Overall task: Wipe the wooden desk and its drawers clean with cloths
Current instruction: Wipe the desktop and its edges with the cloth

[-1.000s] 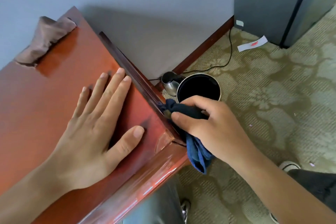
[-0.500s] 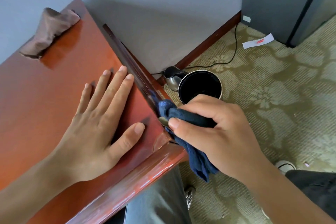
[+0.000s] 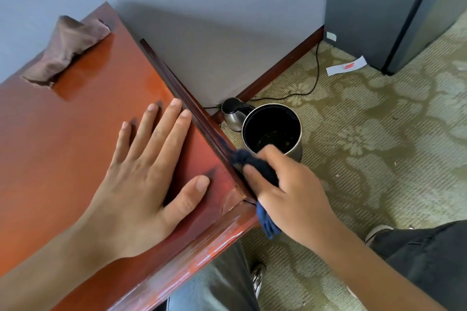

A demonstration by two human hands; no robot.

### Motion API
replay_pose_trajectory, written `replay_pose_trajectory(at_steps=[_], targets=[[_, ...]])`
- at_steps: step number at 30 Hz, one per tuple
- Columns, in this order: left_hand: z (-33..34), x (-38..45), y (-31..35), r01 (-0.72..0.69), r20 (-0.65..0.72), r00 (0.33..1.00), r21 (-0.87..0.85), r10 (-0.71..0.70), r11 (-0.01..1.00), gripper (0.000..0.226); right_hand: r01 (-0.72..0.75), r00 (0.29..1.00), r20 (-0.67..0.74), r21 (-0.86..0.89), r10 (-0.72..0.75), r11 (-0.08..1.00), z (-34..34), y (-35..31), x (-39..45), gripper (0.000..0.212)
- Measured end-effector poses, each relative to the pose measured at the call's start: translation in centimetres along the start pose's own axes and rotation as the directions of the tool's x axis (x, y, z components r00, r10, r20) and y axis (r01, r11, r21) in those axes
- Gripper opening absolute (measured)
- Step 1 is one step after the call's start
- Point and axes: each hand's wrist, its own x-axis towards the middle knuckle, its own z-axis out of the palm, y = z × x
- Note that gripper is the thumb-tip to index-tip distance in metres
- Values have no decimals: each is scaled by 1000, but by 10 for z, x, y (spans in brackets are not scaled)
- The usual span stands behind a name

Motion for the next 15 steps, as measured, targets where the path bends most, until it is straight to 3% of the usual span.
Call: replay_pose_trajectory(at_steps=[1,3,7,9,11,15], targets=[[0,0,0,0,0,1000,0,0,1000,84,-60,998,17,-139,63,988,0,7,4,28],[1,0,0,1,0,1000,3,-1,1000,83,-83,994,53,-207,96,975,0,11,11,26],[1,0,-1,3,-2,1000,6,-3,1000,84,-18,989,147,257,-21,966,-5,-24,16,14],[1,0,-1,2,-3,1000,6,-2,1000,83,42,985,144,340,-97,939,-12,-35,13,12],[1,0,-1,-2,-4,1000,7,2,1000,83,42,985,152,277,-87,960,-11,-26,13,9],[2,0,0,-6,-12,1000,5,6,1000,83,-87,993,82,78,80,993,-5,9,18,17]])
